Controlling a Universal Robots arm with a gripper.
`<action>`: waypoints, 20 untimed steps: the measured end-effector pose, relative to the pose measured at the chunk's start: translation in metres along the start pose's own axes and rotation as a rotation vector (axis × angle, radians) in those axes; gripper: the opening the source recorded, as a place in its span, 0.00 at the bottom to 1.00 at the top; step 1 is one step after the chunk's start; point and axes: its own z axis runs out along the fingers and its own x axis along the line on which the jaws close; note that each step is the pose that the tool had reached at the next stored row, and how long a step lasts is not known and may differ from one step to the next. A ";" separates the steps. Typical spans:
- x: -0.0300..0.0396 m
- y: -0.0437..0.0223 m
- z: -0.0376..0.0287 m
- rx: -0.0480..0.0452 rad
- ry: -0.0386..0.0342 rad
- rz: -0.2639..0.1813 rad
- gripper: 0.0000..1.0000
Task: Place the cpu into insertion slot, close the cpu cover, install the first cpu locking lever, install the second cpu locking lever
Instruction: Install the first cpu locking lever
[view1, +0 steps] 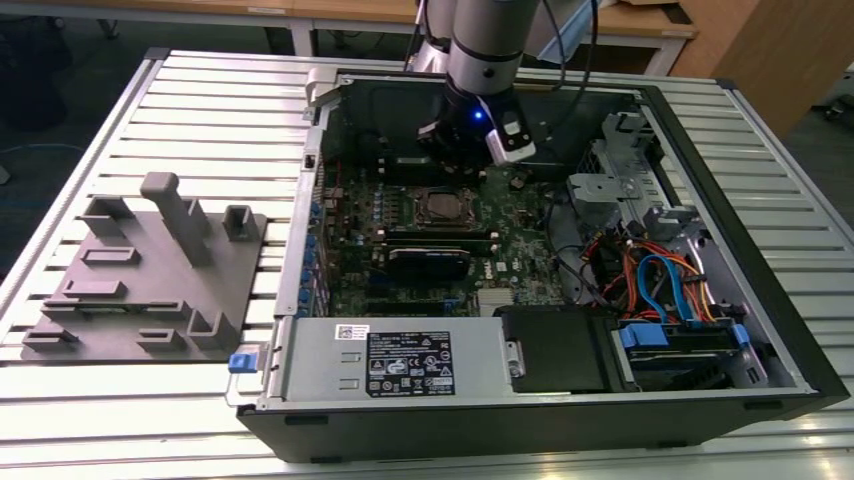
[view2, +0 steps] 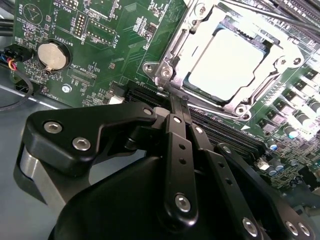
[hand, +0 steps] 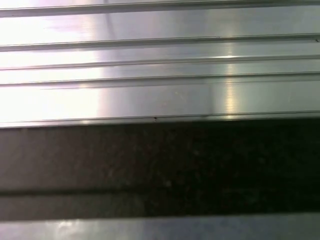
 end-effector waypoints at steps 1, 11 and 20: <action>-0.0001 0.0000 0.0003 0.0001 0.0001 0.000 0.10; -0.0012 -0.0001 0.0007 0.0003 0.0002 0.000 0.10; -0.0011 0.0000 -0.0003 0.0002 0.0002 0.000 0.10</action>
